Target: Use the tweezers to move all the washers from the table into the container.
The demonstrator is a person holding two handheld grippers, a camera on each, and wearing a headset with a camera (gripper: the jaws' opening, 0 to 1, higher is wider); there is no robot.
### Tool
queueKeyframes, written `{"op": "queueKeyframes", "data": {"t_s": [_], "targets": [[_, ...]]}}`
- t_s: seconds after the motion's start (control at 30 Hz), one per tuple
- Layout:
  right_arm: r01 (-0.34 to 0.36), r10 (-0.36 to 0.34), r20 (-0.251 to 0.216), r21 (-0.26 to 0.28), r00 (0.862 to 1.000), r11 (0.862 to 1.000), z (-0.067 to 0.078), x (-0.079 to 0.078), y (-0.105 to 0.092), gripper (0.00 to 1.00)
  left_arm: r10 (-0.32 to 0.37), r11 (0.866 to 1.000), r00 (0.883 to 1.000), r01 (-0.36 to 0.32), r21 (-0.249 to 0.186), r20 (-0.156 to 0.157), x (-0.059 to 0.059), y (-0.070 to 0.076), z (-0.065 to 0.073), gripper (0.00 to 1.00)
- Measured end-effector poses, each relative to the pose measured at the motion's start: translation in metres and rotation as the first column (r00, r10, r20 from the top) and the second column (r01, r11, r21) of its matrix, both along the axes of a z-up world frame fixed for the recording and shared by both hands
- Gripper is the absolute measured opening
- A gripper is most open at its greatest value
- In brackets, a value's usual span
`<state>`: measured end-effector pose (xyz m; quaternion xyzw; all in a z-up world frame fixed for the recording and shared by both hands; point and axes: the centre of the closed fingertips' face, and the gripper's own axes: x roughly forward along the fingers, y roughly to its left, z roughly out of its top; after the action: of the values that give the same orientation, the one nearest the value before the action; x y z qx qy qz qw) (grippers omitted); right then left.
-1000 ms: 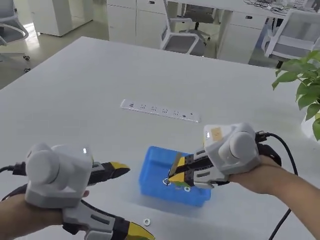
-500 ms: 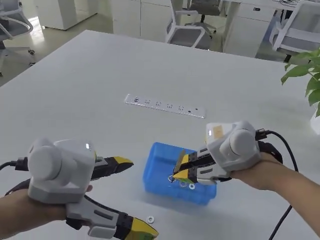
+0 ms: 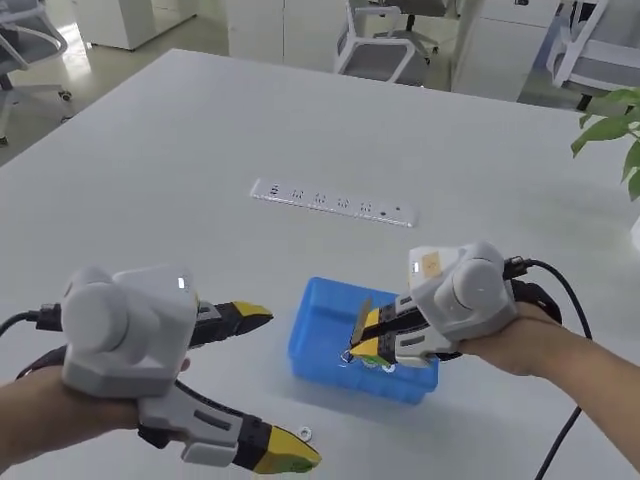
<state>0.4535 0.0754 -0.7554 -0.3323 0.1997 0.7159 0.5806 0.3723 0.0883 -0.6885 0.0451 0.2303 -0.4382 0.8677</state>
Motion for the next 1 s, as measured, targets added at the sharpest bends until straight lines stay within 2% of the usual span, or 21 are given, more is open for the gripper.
{"op": "queueKeyframes", "data": {"t_s": [0.17, 0.23, 0.33, 0.47, 0.6, 0.67, 0.77, 0.83, 0.9, 1.0], "targets": [[-0.002, 0.002, 0.012, -0.009, 1.0, 1.0, -0.006, 0.001, -0.001, 0.09, -0.001, 1.0, 1.0, 0.001, 0.019, 0.011, 0.009, 0.002, -0.001, 0.93], [-0.001, 0.001, 0.007, -0.006, 1.0, 1.0, -0.007, 0.001, -0.001, 0.09, 0.0, 1.0, 1.0, -0.001, 0.031, 0.031, 0.015, 0.003, 0.0, 0.89], [0.002, -0.002, 0.004, -0.007, 1.0, 1.0, -0.009, 0.002, -0.002, 0.09, -0.01, 0.999, 0.999, 0.009, 0.037, 0.043, 0.024, 0.001, 0.003, 0.83], [-0.003, 0.003, 0.007, -0.009, 1.0, 1.0, -0.011, 0.002, -0.002, 0.09, -0.019, 0.998, 0.998, 0.015, 0.066, 0.067, 0.036, 0.0, 0.005, 0.74], [-0.005, 0.005, 0.006, -0.002, 1.0, 1.0, -0.011, 0.003, 0.0, 0.09, -0.053, 0.993, 0.995, 0.043, 0.107, 0.088, 0.048, -0.001, 0.004, 0.59], [-0.006, 0.006, 0.007, -0.004, 1.0, 1.0, -0.011, 0.003, 0.0, 0.09, -0.081, 0.99, 0.992, 0.069, 0.125, 0.094, 0.053, -0.004, 0.004, 0.48], [-0.008, 0.008, 0.006, -0.004, 1.0, 1.0, -0.011, 0.003, 0.0, 0.09, -0.124, 0.982, 0.985, 0.105, 0.155, 0.122, 0.063, -0.01, 0.005, 0.32], [-0.007, 0.007, 0.007, -0.002, 1.0, 1.0, -0.011, 0.003, 0.001, 0.09, -0.131, 0.981, 0.983, 0.11, 0.162, 0.127, 0.068, -0.012, 0.006, 0.29], [-0.007, 0.007, 0.007, -0.002, 1.0, 1.0, -0.011, 0.002, 0.0, 0.09, -0.149, 0.976, 0.978, 0.122, 0.181, 0.147, 0.075, -0.016, 0.007, 0.28], [-0.014, 0.015, 0.014, -0.008, 1.0, 1.0, -0.011, 0.002, 0.0, 0.09, -0.173, 0.972, 0.974, 0.144, 0.184, 0.15, 0.081, -0.023, 0.008, 0.25]]}}
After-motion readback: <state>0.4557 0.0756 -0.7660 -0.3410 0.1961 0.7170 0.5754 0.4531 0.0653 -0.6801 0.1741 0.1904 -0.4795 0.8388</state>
